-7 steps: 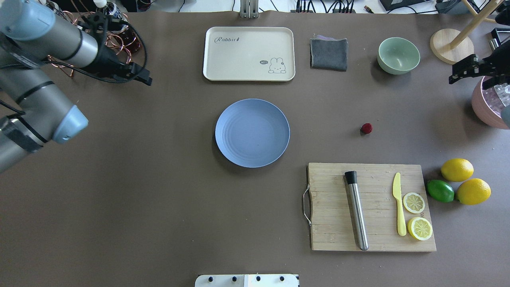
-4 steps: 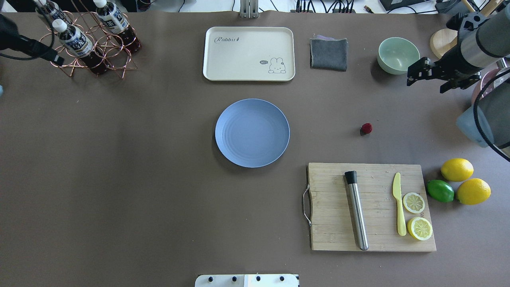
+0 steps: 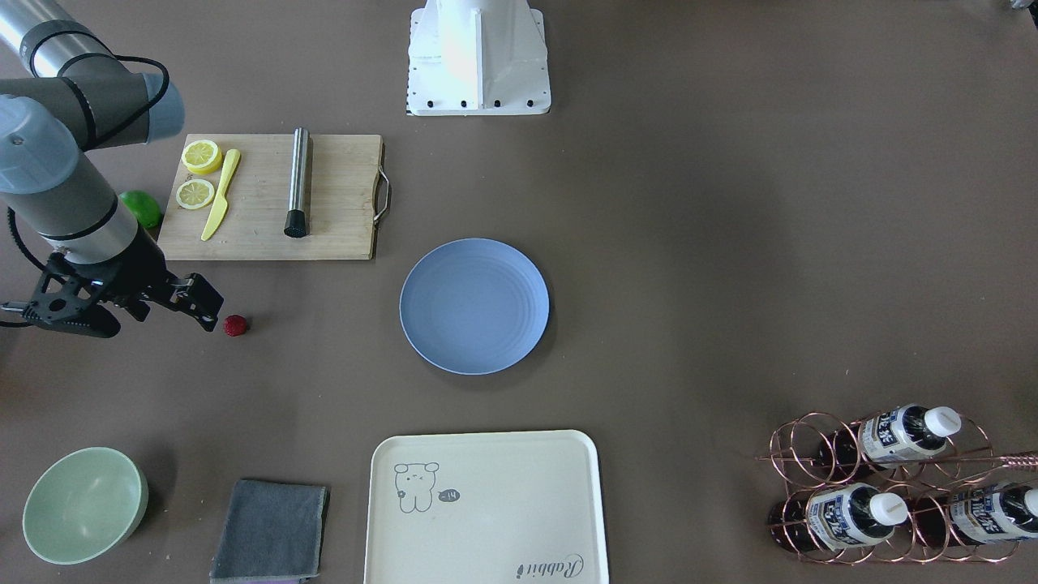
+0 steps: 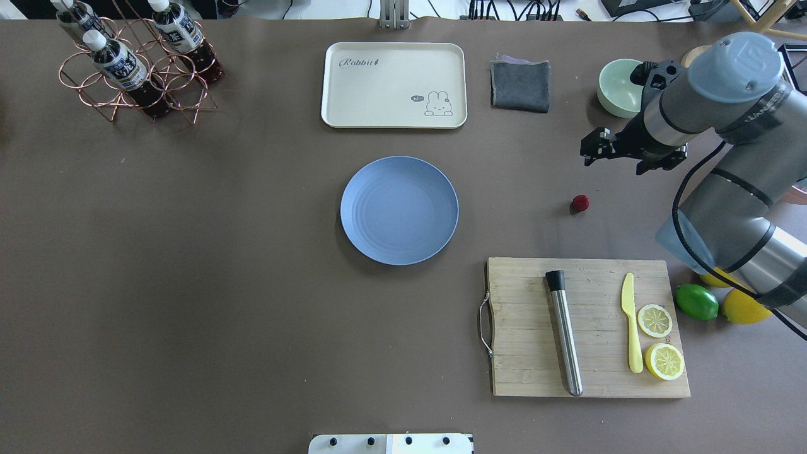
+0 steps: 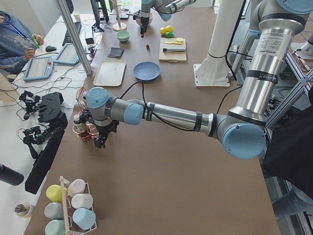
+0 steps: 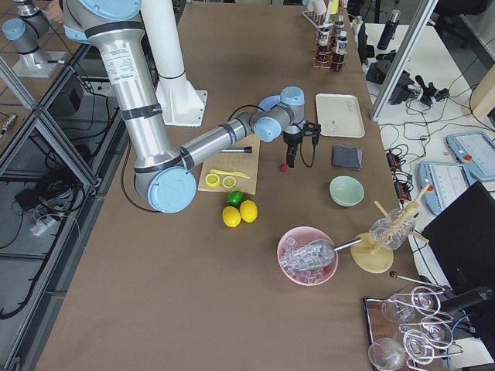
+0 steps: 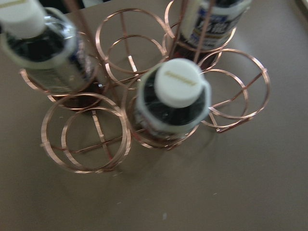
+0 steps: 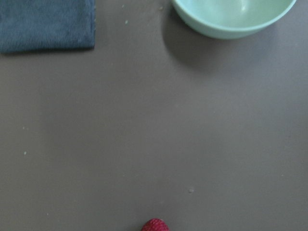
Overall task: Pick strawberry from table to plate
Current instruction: 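Withdraw the left arm while the right arm moves toward the strawberry, then lower the right gripper onto the red strawberry and close it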
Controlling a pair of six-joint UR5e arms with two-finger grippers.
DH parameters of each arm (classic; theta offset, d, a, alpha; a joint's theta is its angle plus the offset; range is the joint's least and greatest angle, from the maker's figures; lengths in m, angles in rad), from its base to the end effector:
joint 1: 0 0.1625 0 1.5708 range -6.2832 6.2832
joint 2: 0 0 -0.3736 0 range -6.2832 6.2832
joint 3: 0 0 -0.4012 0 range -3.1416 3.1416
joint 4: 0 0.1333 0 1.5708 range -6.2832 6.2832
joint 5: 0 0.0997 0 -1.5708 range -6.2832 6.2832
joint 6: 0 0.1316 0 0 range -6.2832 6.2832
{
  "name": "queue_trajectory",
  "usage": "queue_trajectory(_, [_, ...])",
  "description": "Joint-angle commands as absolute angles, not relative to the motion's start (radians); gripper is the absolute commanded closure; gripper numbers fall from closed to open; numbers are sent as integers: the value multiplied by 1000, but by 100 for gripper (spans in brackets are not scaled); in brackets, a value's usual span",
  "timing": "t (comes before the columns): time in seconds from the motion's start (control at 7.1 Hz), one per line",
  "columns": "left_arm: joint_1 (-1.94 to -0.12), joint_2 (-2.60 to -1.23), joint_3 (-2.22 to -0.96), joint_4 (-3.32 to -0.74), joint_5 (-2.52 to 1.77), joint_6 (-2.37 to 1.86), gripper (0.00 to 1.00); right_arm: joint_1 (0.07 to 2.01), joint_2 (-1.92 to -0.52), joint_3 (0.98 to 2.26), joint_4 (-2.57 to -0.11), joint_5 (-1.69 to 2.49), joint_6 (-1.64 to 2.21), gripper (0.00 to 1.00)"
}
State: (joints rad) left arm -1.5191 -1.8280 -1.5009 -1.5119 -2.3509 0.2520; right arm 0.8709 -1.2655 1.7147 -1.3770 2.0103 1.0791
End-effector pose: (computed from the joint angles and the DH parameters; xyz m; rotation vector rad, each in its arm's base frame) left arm -0.0097 -0.6014 0.5291 0.2001 0.7667 0.3378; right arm -0.3434 -0.5278 0.3801 0.0689 -0.7594 0.2194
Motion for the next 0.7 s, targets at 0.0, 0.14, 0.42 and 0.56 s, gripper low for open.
queue_trajectory(0.0, [-1569,-1815,-1549,-1342,-2350,305,1,772,-1259,1698,-1376,1974,1056,0])
queue_trajectory(0.14, [-1571,-1795,-1557,-1342,-2353,305,1,764,-1261,1687,-1376,1976,975,0])
queue_trajectory(0.42, [-1571,-1789,-1555,-1341,-2359,305,1,784,-1258,1655,-1378,1977,919,0])
queue_trajectory(0.56, [-1569,-1772,-1557,-1347,-2359,305,1,799,-1255,1637,-1376,1977,908,0])
